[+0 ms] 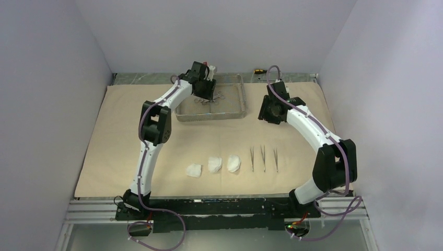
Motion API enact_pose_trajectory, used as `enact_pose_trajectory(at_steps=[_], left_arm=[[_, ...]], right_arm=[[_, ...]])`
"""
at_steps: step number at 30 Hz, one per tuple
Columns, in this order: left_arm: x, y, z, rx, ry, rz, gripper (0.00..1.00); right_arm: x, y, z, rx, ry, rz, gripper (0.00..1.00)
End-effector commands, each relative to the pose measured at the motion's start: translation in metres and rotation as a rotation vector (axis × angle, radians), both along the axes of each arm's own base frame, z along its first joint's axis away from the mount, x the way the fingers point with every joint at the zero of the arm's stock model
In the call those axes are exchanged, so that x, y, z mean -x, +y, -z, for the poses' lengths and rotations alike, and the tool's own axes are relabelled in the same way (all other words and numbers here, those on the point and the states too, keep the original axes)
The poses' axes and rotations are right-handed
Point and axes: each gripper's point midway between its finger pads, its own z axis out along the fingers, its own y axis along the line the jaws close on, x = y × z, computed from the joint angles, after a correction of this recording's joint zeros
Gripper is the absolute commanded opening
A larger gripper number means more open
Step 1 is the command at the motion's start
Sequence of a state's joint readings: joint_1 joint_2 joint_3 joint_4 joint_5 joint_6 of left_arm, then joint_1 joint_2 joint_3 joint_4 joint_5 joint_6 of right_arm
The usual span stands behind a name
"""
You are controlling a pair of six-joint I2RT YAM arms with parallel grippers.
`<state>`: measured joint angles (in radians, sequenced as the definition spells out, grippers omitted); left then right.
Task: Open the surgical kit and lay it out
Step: Pick up the medical item from the container.
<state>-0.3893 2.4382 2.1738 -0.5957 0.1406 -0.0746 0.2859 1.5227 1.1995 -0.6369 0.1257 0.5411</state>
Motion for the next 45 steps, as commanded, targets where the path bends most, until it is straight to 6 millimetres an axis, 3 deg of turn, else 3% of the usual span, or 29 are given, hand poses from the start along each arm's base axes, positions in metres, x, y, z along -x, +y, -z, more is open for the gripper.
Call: enact_pose_trajectory(at_steps=[1, 13, 19, 23, 26, 39, 45], left_arm=[[-0.022, -0.014, -0.016, 0.007, -0.121, 0.101, 0.55], [-0.018, -0.011, 0.020, -0.111, -0.117, 0.252, 0.46], [-0.005, -0.011, 0.038, -0.207, -0.088, 0.300, 0.23], [0.004, -0.015, 0.039, -0.230, -0.069, 0.321, 0.08], [0.007, -0.016, 0.031, -0.209, -0.058, 0.304, 0.00], [0.010, -0.030, -0.051, -0.049, -0.121, 0.205, 0.00], [0.008, -0.026, -0.070, 0.001, -0.123, 0.183, 0.00]], right_arm=[[-0.015, 0.000, -0.014, 0.021, -0.038, -0.006, 0.47], [-0.025, -0.002, -0.012, 0.047, -0.014, 0.015, 0.47], [-0.028, -0.002, -0.014, 0.045, -0.013, 0.032, 0.47], [-0.029, -0.001, -0.014, 0.034, -0.010, 0.043, 0.47], [-0.029, 0.000, -0.015, 0.028, -0.010, 0.049, 0.47], [-0.037, 0.008, -0.027, -0.023, -0.042, 0.056, 0.46], [-0.046, 0.022, -0.041, -0.089, -0.088, 0.019, 0.47]])
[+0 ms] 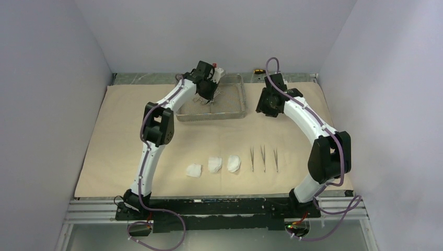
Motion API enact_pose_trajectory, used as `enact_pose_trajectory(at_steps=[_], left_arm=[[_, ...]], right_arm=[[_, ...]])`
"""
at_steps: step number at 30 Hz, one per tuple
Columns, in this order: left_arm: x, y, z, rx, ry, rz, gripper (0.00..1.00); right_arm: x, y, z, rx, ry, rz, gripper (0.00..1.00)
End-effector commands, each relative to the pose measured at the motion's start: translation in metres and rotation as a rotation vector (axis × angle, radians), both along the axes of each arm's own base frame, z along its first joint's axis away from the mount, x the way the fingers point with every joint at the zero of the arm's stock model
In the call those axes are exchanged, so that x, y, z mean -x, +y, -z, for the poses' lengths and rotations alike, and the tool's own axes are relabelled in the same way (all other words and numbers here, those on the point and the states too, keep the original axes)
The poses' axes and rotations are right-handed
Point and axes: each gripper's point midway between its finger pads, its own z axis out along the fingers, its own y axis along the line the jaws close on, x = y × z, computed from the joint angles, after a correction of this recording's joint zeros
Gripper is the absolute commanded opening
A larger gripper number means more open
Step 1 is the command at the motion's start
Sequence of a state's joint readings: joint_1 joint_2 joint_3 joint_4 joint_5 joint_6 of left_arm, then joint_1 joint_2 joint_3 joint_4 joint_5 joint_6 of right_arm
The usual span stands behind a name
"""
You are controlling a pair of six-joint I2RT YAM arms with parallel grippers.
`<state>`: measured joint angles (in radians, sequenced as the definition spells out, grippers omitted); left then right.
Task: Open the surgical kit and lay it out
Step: Pick up the medical item from the container.
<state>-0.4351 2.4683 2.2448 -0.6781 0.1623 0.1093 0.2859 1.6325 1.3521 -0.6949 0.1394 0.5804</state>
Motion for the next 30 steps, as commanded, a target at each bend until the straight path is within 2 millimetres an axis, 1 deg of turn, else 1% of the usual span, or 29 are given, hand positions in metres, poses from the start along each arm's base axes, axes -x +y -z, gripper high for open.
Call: enact_pose_trajectory(at_steps=[1, 4, 7, 8, 10, 13, 16, 20, 21, 24, 27, 30], left_arm=[[-0.005, -0.006, -0.075, 0.115, -0.089, -0.011, 0.00], [0.000, -0.009, -0.085, 0.148, -0.085, -0.018, 0.00], [0.009, -0.012, -0.100, 0.191, -0.078, -0.016, 0.00], [0.013, -0.014, -0.105, 0.222, -0.059, -0.034, 0.00], [0.023, -0.019, -0.118, 0.267, -0.040, -0.028, 0.00], [0.040, -0.025, -0.137, 0.329, -0.010, -0.004, 0.00], [0.060, -0.028, -0.151, 0.380, 0.021, 0.030, 0.00], [0.088, -0.030, -0.176, 0.432, 0.031, 0.093, 0.00], [0.092, -0.031, -0.177, 0.435, 0.034, 0.106, 0.00], [0.112, -0.034, -0.193, 0.456, 0.034, 0.167, 0.00], [0.126, -0.037, -0.202, 0.460, 0.027, 0.201, 0.00], [0.136, -0.040, -0.210, 0.471, 0.022, 0.226, 0.00]], right_arm=[[-0.022, 0.020, -0.034, -0.100, -0.108, -0.030, 0.47], [-0.030, 0.038, -0.042, -0.187, -0.134, -0.070, 0.48], [-0.037, 0.056, -0.051, -0.272, -0.156, -0.103, 0.51], [-0.040, 0.061, -0.055, -0.299, -0.165, -0.115, 0.53], [-0.045, 0.070, -0.067, -0.351, -0.200, -0.128, 0.63], [-0.051, 0.083, -0.089, -0.432, -0.263, -0.160, 0.74], [-0.055, 0.094, -0.109, -0.497, -0.311, -0.197, 0.79], [-0.058, 0.107, -0.128, -0.570, -0.337, -0.230, 0.82], [-0.058, 0.109, -0.132, -0.586, -0.338, -0.240, 0.82], [-0.058, 0.120, -0.143, -0.652, -0.339, -0.279, 0.82], [-0.058, 0.128, -0.151, -0.689, -0.315, -0.304, 0.82], [-0.058, 0.132, -0.151, -0.701, -0.281, -0.313, 0.82]])
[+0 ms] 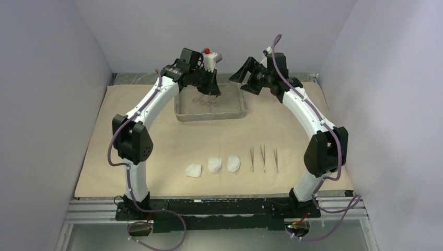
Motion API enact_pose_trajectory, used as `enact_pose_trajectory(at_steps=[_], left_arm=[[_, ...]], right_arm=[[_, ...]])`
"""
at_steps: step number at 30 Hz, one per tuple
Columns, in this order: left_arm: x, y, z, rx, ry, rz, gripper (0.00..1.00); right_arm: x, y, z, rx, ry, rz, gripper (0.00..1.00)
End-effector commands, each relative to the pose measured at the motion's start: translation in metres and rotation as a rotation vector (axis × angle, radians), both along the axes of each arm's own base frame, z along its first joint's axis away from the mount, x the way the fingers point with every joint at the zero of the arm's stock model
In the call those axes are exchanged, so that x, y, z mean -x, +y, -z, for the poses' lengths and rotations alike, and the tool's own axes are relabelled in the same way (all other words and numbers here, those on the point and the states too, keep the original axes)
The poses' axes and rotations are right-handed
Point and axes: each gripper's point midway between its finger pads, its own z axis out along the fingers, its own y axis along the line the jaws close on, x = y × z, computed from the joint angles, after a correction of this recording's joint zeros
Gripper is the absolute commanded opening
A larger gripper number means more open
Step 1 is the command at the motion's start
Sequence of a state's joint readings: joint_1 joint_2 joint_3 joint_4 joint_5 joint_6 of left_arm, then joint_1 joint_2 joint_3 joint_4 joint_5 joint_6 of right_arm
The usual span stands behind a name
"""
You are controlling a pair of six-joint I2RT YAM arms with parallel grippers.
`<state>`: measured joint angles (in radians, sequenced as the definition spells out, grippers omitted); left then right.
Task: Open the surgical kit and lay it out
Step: Pick up the medical item from the container.
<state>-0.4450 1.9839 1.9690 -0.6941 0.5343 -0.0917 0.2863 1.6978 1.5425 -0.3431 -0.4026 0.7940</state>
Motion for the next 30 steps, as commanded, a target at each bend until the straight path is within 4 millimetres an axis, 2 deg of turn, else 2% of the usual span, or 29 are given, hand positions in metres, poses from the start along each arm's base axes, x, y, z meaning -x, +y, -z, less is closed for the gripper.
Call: enact_pose_trajectory(at_steps=[1, 4, 7, 10, 13, 17, 18, 19, 20, 21, 22, 26, 30], left_arm=[[0.030, -0.010, -0.040, 0.068, -0.056, 0.092, 0.00], [0.039, -0.014, -0.047, 0.081, -0.068, 0.122, 0.00], [0.043, -0.014, -0.050, 0.081, -0.081, 0.135, 0.00], [0.044, -0.010, -0.051, 0.065, -0.088, 0.129, 0.00], [0.046, -0.008, -0.054, 0.062, -0.090, 0.121, 0.00], [0.050, -0.008, -0.068, 0.091, -0.094, 0.109, 0.00], [0.051, -0.008, -0.072, 0.102, -0.091, 0.101, 0.13], [0.050, -0.008, -0.077, 0.112, -0.090, 0.084, 0.31], [0.049, -0.007, -0.082, 0.122, -0.086, 0.052, 0.51], [0.045, -0.005, -0.088, 0.130, -0.081, 0.001, 0.64], [0.043, -0.003, -0.093, 0.145, -0.067, -0.049, 0.72], [0.040, 0.000, -0.116, 0.241, -0.007, -0.193, 0.89], [0.058, -0.013, -0.149, 0.398, 0.045, -0.139, 0.96]], right_arm=[[-0.002, 0.015, -0.028, -0.075, -0.017, -0.065, 0.82], [0.001, 0.021, -0.028, -0.099, 0.021, -0.099, 0.81], [0.006, 0.026, -0.019, -0.107, 0.118, -0.131, 0.75], [0.014, 0.029, -0.020, -0.140, 0.144, -0.169, 0.60], [0.019, 0.028, -0.029, -0.179, 0.108, -0.168, 0.39], [0.027, 0.027, -0.046, -0.219, 0.024, -0.188, 0.12], [0.027, 0.026, -0.053, -0.227, -0.011, -0.184, 0.05], [0.028, 0.024, -0.059, -0.237, -0.042, -0.177, 0.00], [0.029, 0.023, -0.066, -0.249, -0.079, -0.166, 0.00], [0.031, 0.021, -0.075, -0.263, -0.122, -0.155, 0.00], [0.031, 0.019, -0.085, -0.276, -0.169, -0.138, 0.00], [0.035, 0.008, -0.121, -0.320, -0.323, -0.080, 0.00], [0.046, -0.001, -0.149, -0.376, -0.431, -0.044, 0.00]])
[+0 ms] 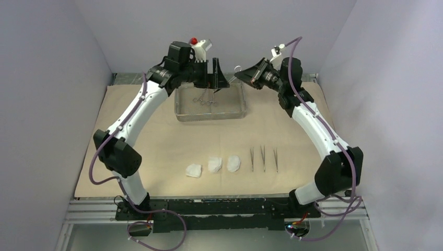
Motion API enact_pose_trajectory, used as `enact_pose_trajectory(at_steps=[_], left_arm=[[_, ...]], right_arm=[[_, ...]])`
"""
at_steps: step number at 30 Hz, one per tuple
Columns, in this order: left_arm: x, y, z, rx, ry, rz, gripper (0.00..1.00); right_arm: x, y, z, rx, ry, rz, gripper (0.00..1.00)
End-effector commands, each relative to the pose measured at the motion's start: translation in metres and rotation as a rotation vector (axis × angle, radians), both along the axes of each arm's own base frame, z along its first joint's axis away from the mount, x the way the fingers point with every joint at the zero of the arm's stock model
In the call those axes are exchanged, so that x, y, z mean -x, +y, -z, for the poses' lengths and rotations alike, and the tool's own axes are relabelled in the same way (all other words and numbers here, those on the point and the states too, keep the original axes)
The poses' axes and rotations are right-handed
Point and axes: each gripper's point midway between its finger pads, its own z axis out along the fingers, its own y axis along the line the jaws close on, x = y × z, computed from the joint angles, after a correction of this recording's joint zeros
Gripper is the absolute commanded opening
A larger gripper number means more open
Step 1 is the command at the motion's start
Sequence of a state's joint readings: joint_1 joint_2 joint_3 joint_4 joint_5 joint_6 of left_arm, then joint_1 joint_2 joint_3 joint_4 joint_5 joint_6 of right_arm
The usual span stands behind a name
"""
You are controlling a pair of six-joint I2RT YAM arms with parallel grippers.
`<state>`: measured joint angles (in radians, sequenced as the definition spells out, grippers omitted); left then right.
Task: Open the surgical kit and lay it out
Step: Pick up the medical item from the container.
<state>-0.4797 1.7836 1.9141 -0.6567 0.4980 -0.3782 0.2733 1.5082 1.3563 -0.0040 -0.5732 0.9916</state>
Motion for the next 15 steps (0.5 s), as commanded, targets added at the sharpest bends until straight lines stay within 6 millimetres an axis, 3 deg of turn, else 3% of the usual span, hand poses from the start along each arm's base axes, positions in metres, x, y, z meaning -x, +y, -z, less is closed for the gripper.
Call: enact_pose_trajectory(at_steps=[1, 6, 10, 15], left_arm=[[0.021, -0.013, -0.073, 0.254, -0.002, 0.017, 0.96], [0.048, -0.025, -0.109, 0.439, 0.051, 0.124, 0.95], [0.061, -0.028, -0.123, 0.507, 0.069, 0.180, 0.87], [0.075, -0.026, -0.137, 0.525, 0.067, 0.231, 0.50]], right_arm=[[0.010, -0.016, -0.079, -0.142, -0.286, 0.090, 0.00], [0.022, -0.026, -0.102, -0.227, -0.371, 0.139, 0.00], [0.033, -0.024, -0.121, -0.304, -0.416, 0.097, 0.00], [0.041, -0.021, -0.127, -0.331, -0.417, 0.060, 0.00]])
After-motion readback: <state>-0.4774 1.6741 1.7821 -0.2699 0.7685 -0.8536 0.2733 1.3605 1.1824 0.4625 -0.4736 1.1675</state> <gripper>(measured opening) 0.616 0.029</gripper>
